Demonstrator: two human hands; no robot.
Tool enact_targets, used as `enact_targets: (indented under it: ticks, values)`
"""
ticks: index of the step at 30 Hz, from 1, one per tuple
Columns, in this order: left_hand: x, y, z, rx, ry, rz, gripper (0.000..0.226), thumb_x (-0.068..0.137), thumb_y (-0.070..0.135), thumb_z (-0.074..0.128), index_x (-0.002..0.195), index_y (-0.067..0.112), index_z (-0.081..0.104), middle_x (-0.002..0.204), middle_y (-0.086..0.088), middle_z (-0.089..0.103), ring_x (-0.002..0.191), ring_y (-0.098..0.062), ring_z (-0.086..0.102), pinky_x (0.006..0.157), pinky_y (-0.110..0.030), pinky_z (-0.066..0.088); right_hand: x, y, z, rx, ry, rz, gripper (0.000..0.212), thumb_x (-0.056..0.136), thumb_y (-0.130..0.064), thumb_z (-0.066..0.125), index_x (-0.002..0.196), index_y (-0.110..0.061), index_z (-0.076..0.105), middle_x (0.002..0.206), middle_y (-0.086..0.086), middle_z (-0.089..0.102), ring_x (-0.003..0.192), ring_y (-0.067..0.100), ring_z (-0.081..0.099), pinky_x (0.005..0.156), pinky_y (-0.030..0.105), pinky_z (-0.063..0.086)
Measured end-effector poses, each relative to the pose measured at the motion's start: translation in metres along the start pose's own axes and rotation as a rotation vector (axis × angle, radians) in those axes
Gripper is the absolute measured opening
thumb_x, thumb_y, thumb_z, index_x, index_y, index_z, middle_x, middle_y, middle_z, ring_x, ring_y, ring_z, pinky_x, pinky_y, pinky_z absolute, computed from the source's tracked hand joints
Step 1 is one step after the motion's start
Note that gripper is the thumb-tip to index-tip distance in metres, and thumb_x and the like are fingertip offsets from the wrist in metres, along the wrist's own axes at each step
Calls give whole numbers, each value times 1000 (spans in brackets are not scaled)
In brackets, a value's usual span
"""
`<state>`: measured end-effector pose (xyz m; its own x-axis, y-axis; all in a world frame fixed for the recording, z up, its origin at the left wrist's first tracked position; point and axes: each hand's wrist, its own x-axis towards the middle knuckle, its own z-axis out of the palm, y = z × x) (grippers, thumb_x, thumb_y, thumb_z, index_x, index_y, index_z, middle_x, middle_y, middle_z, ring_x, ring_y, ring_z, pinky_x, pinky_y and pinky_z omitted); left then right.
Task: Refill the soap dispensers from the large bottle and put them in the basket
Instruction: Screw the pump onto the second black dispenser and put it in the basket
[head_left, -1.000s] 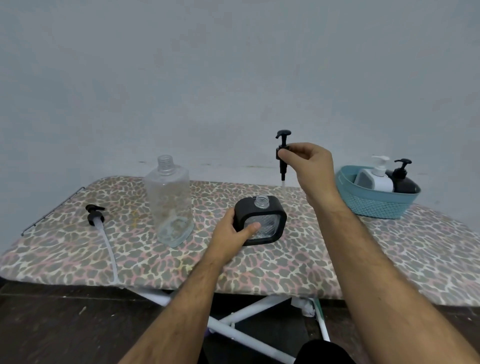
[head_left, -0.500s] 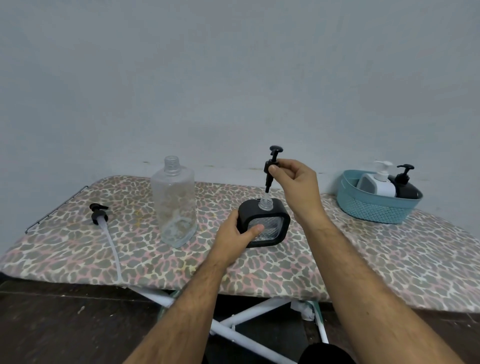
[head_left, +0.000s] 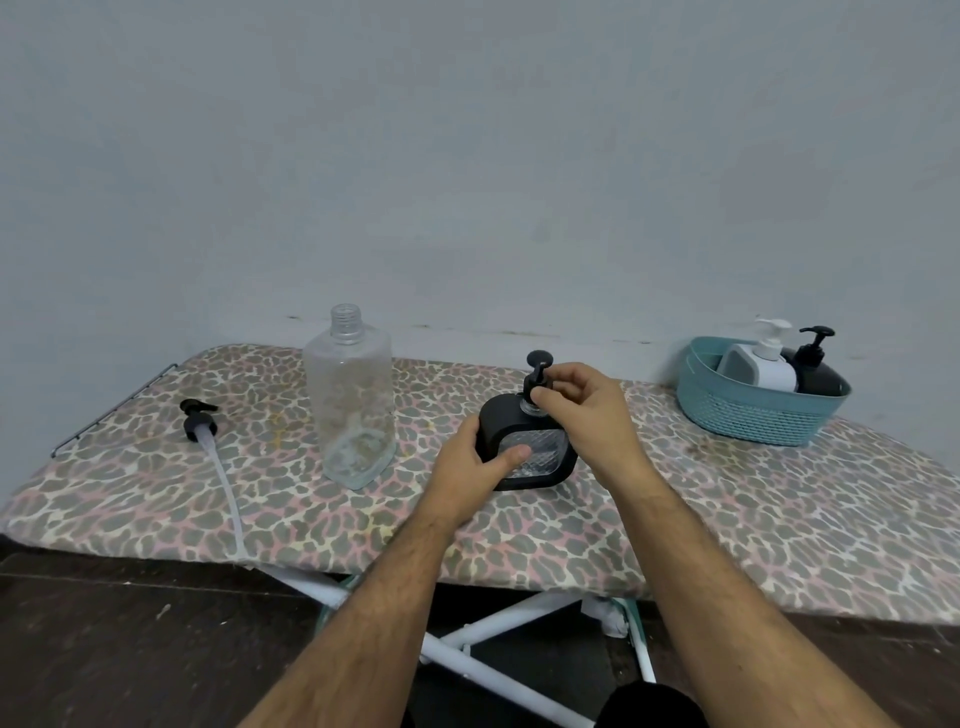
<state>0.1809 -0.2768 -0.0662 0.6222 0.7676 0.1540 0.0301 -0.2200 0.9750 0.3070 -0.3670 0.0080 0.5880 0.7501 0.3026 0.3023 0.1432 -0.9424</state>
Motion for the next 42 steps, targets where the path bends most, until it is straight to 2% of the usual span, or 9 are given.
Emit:
enact_targets:
  ticks: [6,9,15,22,25,30,34,38,42]
  values:
    - [-1,1,0,-8,-2,-12,52,81,33,79,124,36,50,113,15,65,105,-2,63,93,-28,52,0,3,-5,-125,-4,-12,9,79,-19,78,86,-22,73,91,-4,75,96,15,69,94,45,55]
    - [-2,4,0,14,10,-1,51,81,32,79,121,35,48,110,16,63,103,-1,62,90,-25,51,4,0,-8,-281,12,2,22,75,-29,83,91,-21,69,100,-8,71,101,10,65,93,37,52]
    - [-3,3,-1,-64,154,17,71,60,57,81,122,39,51,114,8,64,104,-11,65,87,-37,58,7,-14,-19,-168,-97,25,68,79,-16,77,136,-32,42,120,-6,66,118,8,58,95,35,49]
    - [-10,10,-1,-48,237,81,47,83,35,76,126,24,59,105,11,63,92,2,61,75,-14,53,11,-19,-17,-293,-133,14,84,75,-17,85,144,-27,39,101,0,64,88,11,64,84,28,51]
    - [-11,11,-1,-53,240,78,46,83,34,75,126,25,60,104,12,62,92,2,60,73,-12,52,10,-20,-17,-267,-174,11,81,82,-14,78,148,-31,34,113,-2,64,105,9,62,88,26,49]
    - [-12,11,-1,-79,233,76,41,84,32,75,121,30,59,103,14,62,94,1,61,79,-19,54,11,-20,-13,-312,-134,-17,82,79,-17,82,147,-29,37,97,-4,62,87,9,62,81,25,48]
    - [-12,13,-1,-84,229,75,38,84,32,75,118,32,57,102,15,62,92,3,60,77,-16,53,13,-19,-14,-242,-150,15,78,84,-12,74,148,-32,34,112,0,67,107,13,64,91,32,52]
    - [-12,13,-1,-75,225,79,38,84,34,75,117,35,57,102,15,62,93,1,61,77,-17,52,14,-17,-13,-258,-121,0,84,79,-17,82,147,-30,36,97,-1,64,91,12,65,89,29,51]
    - [-13,14,-1,-69,230,85,40,84,34,74,121,32,58,102,17,61,93,4,59,78,-14,49,12,-16,-13,-202,-189,38,81,84,-8,74,149,-34,33,117,4,65,111,10,63,97,34,53]
